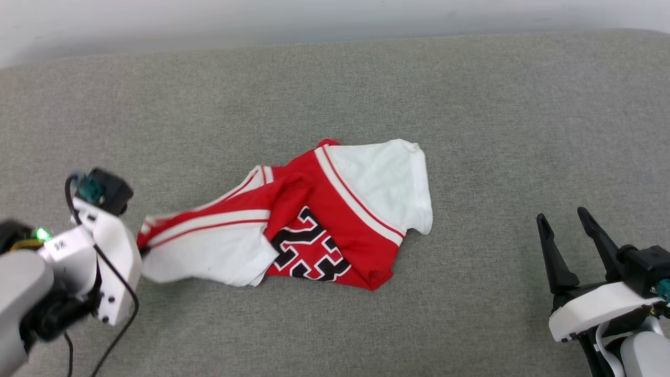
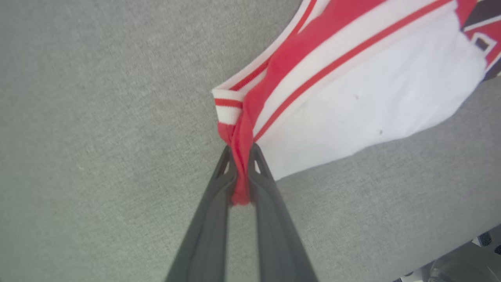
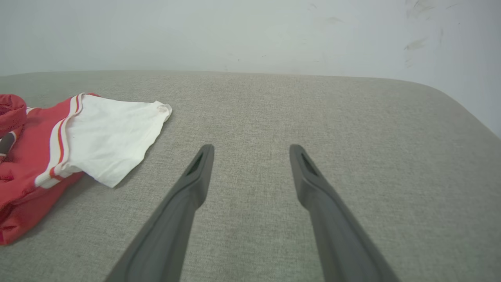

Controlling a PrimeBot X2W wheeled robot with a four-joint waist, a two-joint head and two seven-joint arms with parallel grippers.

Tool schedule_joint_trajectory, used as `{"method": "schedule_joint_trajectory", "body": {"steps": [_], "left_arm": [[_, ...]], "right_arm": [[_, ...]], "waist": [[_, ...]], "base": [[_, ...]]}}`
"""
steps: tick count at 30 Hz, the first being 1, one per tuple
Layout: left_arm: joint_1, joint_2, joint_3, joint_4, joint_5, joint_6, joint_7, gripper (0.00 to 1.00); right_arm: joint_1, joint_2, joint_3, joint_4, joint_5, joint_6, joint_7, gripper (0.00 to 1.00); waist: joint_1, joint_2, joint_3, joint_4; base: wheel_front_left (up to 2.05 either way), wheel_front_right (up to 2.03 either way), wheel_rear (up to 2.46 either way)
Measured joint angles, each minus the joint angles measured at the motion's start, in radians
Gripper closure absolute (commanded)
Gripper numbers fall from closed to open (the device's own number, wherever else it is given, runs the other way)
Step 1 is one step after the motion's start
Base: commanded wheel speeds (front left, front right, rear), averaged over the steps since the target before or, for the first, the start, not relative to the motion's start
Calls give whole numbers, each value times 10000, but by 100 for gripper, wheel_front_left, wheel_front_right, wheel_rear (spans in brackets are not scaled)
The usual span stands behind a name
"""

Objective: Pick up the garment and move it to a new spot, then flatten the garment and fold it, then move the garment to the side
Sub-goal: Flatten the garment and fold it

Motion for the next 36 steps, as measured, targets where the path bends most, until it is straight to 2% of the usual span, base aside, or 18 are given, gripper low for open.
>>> {"method": "schedule_joint_trajectory", "body": {"steps": [3,10,11,12,15,18,26,31,36], "left_arm": [[707,-217,-56,520,-639,63,-309,100],[1413,-1076,-169,1684,-999,-153,-1158,100],[1468,-1193,-117,1758,-997,-155,-1407,79],[1523,-1283,-82,1812,-922,-142,-1730,2],[1609,-1400,105,1822,-642,75,-2677,0],[1779,-1475,295,1555,-284,516,-3680,0],[2359,-1919,1009,420,571,2226,-6562,0],[2739,-2326,1684,-184,1317,3150,-7225,0],[3181,-3152,3083,-706,2694,3779,-7254,0]], "right_arm": [[4,-10,-8,84,-6,0,15,0],[116,-56,52,219,-10,0,119,0],[143,-65,58,211,4,0,153,0],[163,-77,73,192,25,0,176,0],[200,-198,-10,50,105,0,182,0],[186,-403,-196,-205,198,0,249,0],[-943,-1365,-240,-1012,366,0,848,0],[-2273,-2171,673,-1421,794,0,1975,0],[-3833,-3087,2280,-1093,2025,0,3981,0]], "waist": [[0,0,-47,2],[-1,0,-307,76],[-1,0,-374,100],[0,1,-447,122],[-1,1,-699,203],[-1,1,-950,333],[-1,1,-1272,913],[-2,1,-1183,1219],[-1,0,-933,1545]], "base": [[0,0,0],[0,0,0],[0,0,0],[0,0,0],[0,0,0],[0,0,0],[0,0,0],[0,0,0],[0,0,0]]}}
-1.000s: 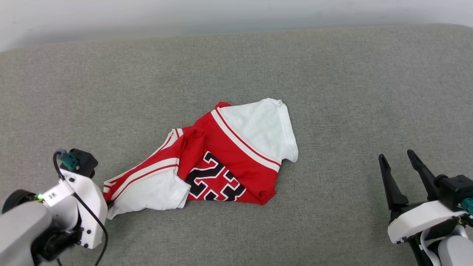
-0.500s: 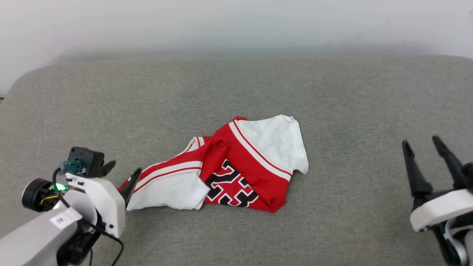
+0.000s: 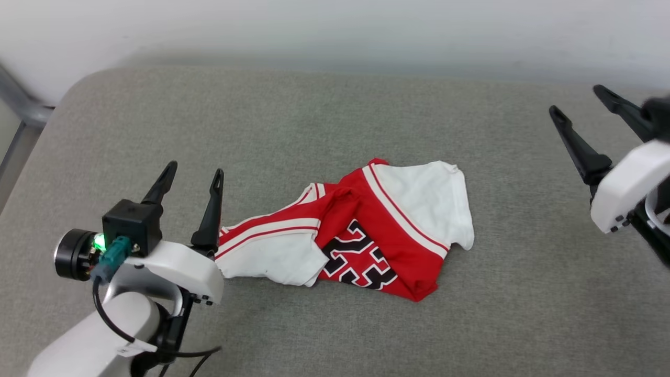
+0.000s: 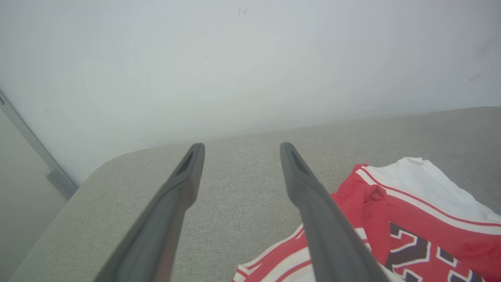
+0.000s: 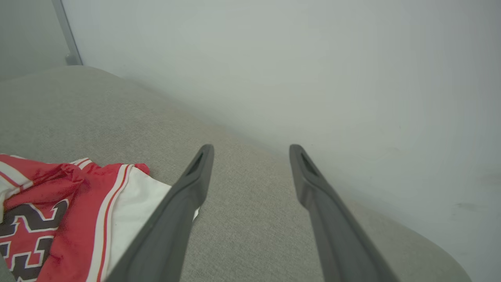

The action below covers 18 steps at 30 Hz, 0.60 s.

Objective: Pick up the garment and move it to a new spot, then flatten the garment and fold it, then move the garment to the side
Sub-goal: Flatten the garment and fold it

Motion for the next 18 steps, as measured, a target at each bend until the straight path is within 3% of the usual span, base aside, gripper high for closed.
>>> {"method": "schedule_joint_trajectory", "body": {"steps": [6,11,18], "left_arm": [[1008,-1262,1710,-416,1705,194,-15,0],[1652,-2439,2800,-472,2775,-98,-29,0],[2256,-4082,4121,-410,4098,-943,-29,0]], "right_arm": [[-1786,-963,2397,926,1492,2,2913,0],[-3133,-1390,4109,1666,2621,0,4905,0],[-4398,-1367,5377,2890,3338,0,5574,0]], "waist": [[0,0,489,401],[1,0,983,757],[1,0,1744,1262]], "base": [[0,0,0],[0,0,0],[0,0,0]]}}
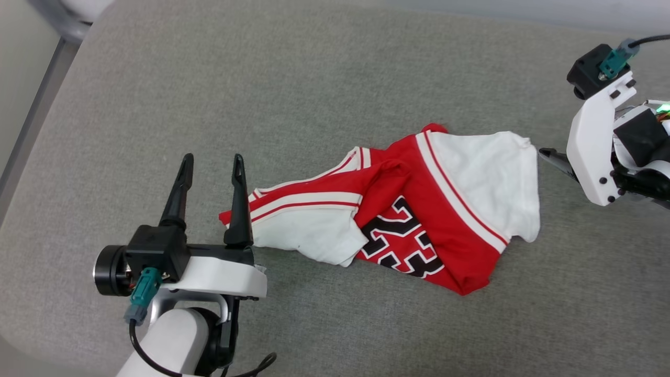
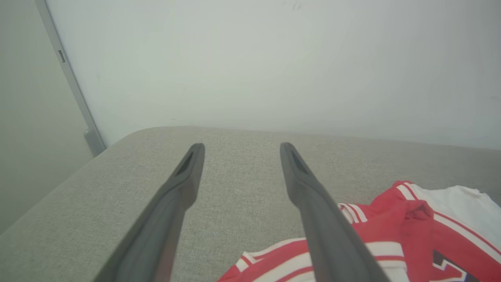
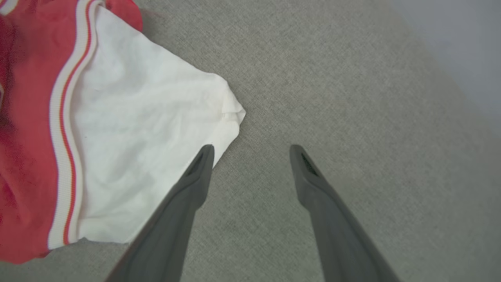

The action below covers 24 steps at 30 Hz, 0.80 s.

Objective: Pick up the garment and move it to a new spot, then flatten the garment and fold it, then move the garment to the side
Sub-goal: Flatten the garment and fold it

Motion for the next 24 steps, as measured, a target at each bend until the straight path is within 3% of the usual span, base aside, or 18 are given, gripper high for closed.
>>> {"method": "schedule_joint_trajectory", "body": {"steps": [6,13,14,15,24], "left_arm": [[101,-1066,872,234,840,-903,0,0],[109,-1864,1699,537,1603,-1758,0,0],[117,-1935,1831,571,1697,-1860,0,0],[134,-1988,1927,610,1785,-1946,0,0],[636,-2341,2740,909,2380,-2541,0,0]], "right_arm": [[-224,303,700,888,378,0,-451,0],[-355,150,1630,1275,629,-10,-903,0],[-387,136,1741,1292,629,-10,-1093,54],[-391,128,1848,1308,633,-10,-1315,100],[-1057,259,2372,936,594,0,-3921,100]], "waist": [[0,0,587,395],[-1,0,864,532],[-1,0,854,507],[-1,0,832,477],[0,0,142,66]], "base": [[0,0,0],[0,0,0],[0,0,0],[0,0,0],[0,0,0]]}}
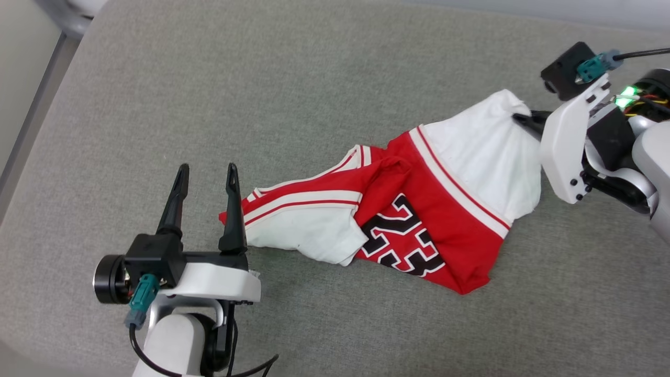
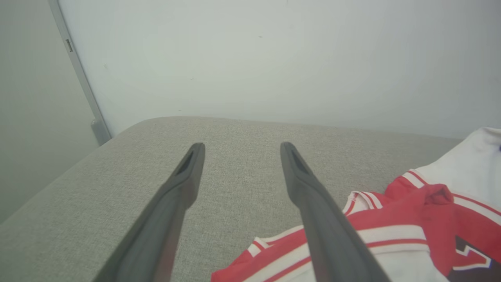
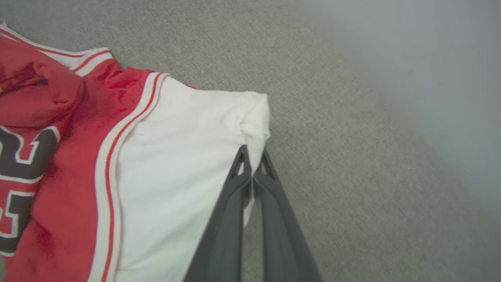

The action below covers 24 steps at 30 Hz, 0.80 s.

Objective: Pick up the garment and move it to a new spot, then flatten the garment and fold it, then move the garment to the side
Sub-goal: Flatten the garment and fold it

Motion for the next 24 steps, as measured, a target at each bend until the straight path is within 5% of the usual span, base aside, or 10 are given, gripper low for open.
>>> {"method": "schedule_joint_trajectory", "body": {"steps": [10,18,24], "left_arm": [[780,-174,550,123,330,-364,0,0],[1185,-274,849,188,456,-548,0,0],[1229,-351,951,265,558,-721,0,0]], "right_arm": [[144,-1358,-46,-2428,-79,2,-1465,100],[1662,-2307,-1941,-4339,-389,4,-1325,100],[3745,-2546,-4211,-3952,-500,2,-1070,100]], "waist": [[0,0,-897,-795],[-1,0,-1384,-1571],[-1,0,-1543,-1947]], "base": [[0,0,0],[0,0,0],[0,0,0]]}}
